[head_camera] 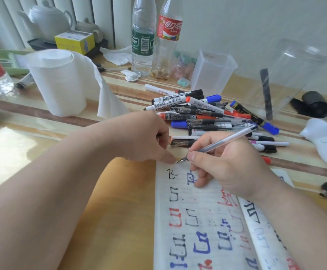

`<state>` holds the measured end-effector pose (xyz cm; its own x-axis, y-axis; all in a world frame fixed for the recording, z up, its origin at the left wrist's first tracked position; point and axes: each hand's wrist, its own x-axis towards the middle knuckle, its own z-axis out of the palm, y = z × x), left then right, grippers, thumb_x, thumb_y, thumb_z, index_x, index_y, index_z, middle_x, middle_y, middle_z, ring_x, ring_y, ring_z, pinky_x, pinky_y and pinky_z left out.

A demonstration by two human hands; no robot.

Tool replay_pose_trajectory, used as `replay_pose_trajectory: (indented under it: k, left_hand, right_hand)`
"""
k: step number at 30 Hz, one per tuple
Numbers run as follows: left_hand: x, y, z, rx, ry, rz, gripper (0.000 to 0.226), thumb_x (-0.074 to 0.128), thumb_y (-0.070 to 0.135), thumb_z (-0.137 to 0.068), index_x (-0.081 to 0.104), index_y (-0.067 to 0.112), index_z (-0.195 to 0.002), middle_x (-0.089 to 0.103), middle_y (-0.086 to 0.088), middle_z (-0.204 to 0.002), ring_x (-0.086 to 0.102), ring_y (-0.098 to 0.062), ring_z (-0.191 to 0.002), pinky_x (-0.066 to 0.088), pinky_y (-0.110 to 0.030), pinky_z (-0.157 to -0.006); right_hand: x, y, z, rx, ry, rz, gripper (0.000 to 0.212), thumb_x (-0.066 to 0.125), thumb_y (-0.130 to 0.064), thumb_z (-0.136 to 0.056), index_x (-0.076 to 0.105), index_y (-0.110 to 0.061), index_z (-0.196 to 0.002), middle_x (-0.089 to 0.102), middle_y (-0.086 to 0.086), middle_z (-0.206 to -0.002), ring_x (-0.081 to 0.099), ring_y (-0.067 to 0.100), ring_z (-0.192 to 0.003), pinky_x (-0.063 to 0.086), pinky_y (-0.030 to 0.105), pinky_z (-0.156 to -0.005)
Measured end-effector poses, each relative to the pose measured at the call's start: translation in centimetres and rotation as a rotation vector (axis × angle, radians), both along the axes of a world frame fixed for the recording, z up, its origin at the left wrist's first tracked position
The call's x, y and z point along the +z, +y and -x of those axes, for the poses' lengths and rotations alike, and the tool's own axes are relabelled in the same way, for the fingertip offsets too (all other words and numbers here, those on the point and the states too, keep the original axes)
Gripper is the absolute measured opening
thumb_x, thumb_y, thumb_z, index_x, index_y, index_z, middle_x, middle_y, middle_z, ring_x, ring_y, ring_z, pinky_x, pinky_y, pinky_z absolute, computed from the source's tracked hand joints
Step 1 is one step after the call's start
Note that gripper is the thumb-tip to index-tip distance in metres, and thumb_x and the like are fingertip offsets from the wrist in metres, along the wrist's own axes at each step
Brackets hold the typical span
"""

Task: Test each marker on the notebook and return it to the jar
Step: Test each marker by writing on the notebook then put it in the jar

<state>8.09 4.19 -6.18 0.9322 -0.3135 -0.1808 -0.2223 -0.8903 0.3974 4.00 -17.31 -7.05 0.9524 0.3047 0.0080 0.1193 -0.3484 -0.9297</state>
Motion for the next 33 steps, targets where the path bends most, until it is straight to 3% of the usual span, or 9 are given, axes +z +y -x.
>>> replay_pose_trajectory:
  k: [5,7,14,19,23,28,33]
  left_hand:
    - [0.01,0.21,-0.32,-0.012,0.032,0.022,0.034,0.083,0.067,-0.064,0.066,0.040,-0.075,0.064,0.008,-0.058,0.063,-0.018,-0.053,0.047,-0.025,-0.049]
    - [-0.09,0.13,-0.39,-0.016,0.032,0.036,0.032,0.083,0.067,-0.063,0.064,0.047,-0.078,0.063,0.010,-0.055,0.062,-0.018,-0.053,0.046,-0.024,-0.050]
    - [-0.19,0.17,-0.49,-0.015,0.039,0.040,0.031,0.081,0.071,-0.063,0.061,0.055,-0.080,0.065,0.014,-0.057,0.062,-0.014,-0.052,0.043,-0.022,-0.048]
    - [-0.22,0.15,-0.52,-0.006,0.039,0.040,0.031,0.082,0.070,-0.063,0.063,0.050,-0.078,0.065,0.014,-0.057,0.061,-0.013,-0.050,0.043,-0.022,-0.047]
    - [-0.20,0.14,-0.50,-0.015,0.031,0.042,0.030,0.082,0.069,-0.064,0.060,0.056,-0.080,0.064,0.017,-0.057,0.060,-0.012,-0.050,0.043,-0.022,-0.048]
    - [-0.29,0.15,-0.50,0.001,0.017,0.022,0.031,0.082,0.069,-0.063,0.064,0.048,-0.077,0.064,0.018,-0.057,0.060,-0.011,-0.052,0.044,-0.024,-0.050]
    - [-0.33,0.13,-0.55,0.022,0.010,-0.009,0.040,0.082,0.068,-0.063,0.066,0.033,-0.069,0.063,0.014,-0.055,0.060,-0.011,-0.053,0.045,-0.024,-0.051]
  right_hand:
    - [-0.11,-0.11,-0.04,0.005,-0.007,0.014,0.013,0.074,-0.006,-0.091,0.071,-0.011,-0.079,0.069,0.012,-0.064,0.067,0.028,-0.052,0.062,0.053,-0.053]
    - [-0.17,-0.09,-0.07,0.006,-0.015,0.043,0.016,0.072,-0.004,-0.093,0.071,-0.013,-0.079,0.069,0.010,-0.064,0.068,0.027,-0.052,0.061,0.055,-0.054]
    - [-0.17,0.03,-0.09,-0.014,-0.001,0.050,0.007,0.071,-0.023,-0.078,0.071,-0.016,-0.078,0.068,0.009,-0.062,0.069,0.027,-0.052,0.058,0.065,-0.055]
    - [-0.10,-0.04,-0.21,0.013,0.010,0.078,0.006,0.071,-0.026,-0.076,0.072,-0.020,-0.077,0.069,0.010,-0.064,0.070,0.027,-0.052,0.059,0.064,-0.058]
    - [-0.06,-0.09,-0.27,-0.004,0.005,0.062,0.006,0.070,-0.023,-0.076,0.071,-0.017,-0.076,0.068,0.012,-0.062,0.071,0.030,-0.052,0.058,0.066,-0.058]
    - [-0.17,-0.22,-0.21,-0.014,-0.007,0.027,0.012,0.071,-0.008,-0.089,0.070,-0.012,-0.077,0.067,0.015,-0.064,0.069,0.030,-0.052,0.054,0.070,-0.055]
    - [-0.14,0.09,-0.15,-0.019,-0.013,0.058,0.006,0.071,-0.022,-0.078,0.070,-0.017,-0.076,0.068,0.009,-0.062,0.070,0.027,-0.051,0.057,0.067,-0.056]
